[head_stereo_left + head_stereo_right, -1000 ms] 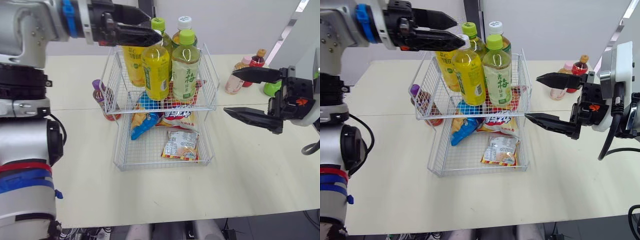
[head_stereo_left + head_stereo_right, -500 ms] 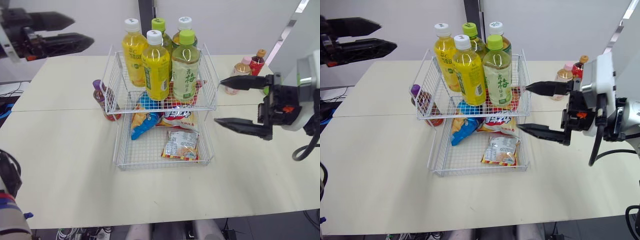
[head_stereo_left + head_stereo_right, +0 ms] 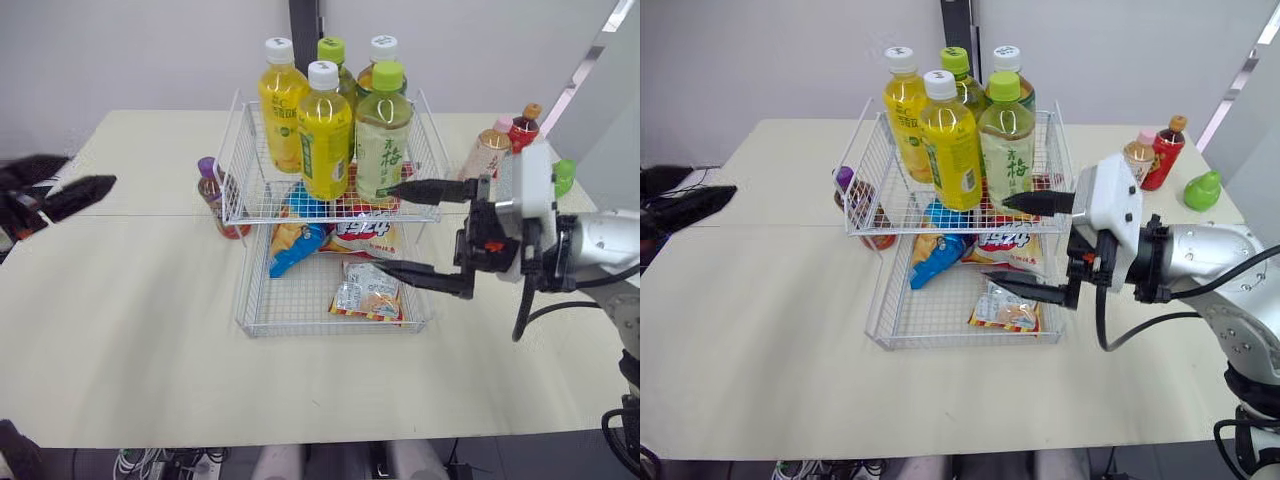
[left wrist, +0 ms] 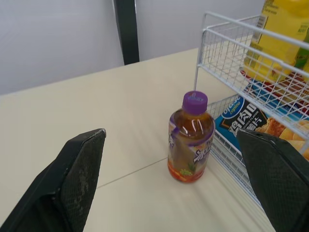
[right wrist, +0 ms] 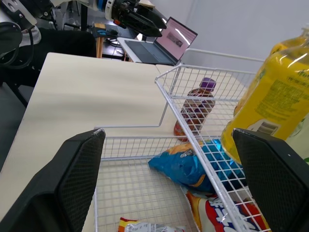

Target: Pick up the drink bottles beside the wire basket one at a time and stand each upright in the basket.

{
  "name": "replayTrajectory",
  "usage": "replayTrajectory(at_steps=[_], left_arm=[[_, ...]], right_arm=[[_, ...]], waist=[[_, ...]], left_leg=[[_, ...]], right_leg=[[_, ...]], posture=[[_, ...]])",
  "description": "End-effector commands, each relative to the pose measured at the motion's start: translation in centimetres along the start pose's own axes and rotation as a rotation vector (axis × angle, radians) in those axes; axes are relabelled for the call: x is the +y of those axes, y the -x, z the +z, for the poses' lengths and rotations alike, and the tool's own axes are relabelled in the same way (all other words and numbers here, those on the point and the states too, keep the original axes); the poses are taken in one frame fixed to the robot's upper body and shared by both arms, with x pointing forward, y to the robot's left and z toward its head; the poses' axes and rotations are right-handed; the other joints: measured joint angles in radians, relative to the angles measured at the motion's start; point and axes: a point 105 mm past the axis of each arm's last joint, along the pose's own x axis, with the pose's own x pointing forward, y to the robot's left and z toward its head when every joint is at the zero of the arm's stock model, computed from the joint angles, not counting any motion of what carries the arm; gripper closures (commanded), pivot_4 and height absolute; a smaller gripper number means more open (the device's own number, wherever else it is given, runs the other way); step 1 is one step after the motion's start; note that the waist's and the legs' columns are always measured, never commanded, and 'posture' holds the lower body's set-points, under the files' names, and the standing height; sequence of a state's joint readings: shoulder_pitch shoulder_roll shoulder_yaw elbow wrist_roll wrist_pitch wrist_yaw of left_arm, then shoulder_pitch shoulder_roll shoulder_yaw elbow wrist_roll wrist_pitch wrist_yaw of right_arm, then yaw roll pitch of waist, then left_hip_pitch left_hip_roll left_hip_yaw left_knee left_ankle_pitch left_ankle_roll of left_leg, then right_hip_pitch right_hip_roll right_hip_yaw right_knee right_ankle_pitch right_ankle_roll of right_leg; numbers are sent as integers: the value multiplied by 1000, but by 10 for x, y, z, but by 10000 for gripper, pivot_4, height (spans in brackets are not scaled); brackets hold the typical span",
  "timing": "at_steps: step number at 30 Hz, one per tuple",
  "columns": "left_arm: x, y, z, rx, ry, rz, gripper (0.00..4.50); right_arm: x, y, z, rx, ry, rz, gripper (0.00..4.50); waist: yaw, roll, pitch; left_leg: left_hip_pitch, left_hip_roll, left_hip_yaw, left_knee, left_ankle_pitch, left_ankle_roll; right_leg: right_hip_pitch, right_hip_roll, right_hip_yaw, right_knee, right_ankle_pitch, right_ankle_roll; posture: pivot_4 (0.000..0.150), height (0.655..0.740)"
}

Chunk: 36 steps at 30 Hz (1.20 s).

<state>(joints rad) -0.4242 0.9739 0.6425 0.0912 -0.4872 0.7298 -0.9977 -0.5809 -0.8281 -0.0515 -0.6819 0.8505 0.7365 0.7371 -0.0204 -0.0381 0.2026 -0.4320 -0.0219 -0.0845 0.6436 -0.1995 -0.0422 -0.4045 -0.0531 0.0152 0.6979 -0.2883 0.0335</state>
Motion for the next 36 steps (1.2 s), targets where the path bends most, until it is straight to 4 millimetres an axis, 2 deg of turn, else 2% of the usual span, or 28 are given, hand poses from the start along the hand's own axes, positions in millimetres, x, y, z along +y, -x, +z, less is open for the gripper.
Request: replayTrajectory(at_steps=[1,7,11,17,23,26,34,36], left_arm=[[-9,-17,2,-39,-6,-27,124],[-22,-60,2,-114,22,-30,124],[-26,-85,-5,-92,-5,-7,124],[-23,-107,-6,-98,-17,18,124],[-27,-119,-7,-94,-14,15,124],[-31,-123,-8,-93,-4,-6,5418],[-34,-133,-17,-49,18,-15,31065],[-34,-133,-17,-50,14,-16,31681]], right_arm=[[4,2,11,-14,29,-12,0],[-7,-3,10,-6,4,-33,0],[-12,-4,10,-2,-7,-49,0],[-16,-7,11,0,-22,-53,0],[-18,-9,12,-4,-25,-59,0],[-19,-10,12,-7,-26,-62,0],[-21,-11,13,-14,-29,-63,0],[-21,-10,13,-15,-28,-63,0]], waist=[[-1,-1,-1],[-7,-2,-1],[-11,-2,-1],[-11,-2,-1],[-11,-2,-1],[-11,-2,-1],[-11,-2,-1],[-11,-2,-1]], left_leg=[[0,0,0,0,0,0],[0,0,1,1,0,0],[0,0,1,0,0,0],[0,0,1,0,0,0],[0,-1,1,0,0,0],[0,-1,1,0,0,0],[0,-1,1,0,0,0],[0,-1,1,0,0,0]], right_leg=[[0,0,0,0,0,0],[0,0,0,0,1,1],[0,0,0,0,2,1],[-1,1,0,0,2,0],[0,2,0,0,2,1],[0,2,0,0,2,1],[0,3,0,0,2,1],[0,4,0,0,2,1]], posture=[[1500,7308],[1500,7308],[1500,7308],[1500,7308],[1500,7308],[1500,7308],[1500,7308],[1500,7308]])
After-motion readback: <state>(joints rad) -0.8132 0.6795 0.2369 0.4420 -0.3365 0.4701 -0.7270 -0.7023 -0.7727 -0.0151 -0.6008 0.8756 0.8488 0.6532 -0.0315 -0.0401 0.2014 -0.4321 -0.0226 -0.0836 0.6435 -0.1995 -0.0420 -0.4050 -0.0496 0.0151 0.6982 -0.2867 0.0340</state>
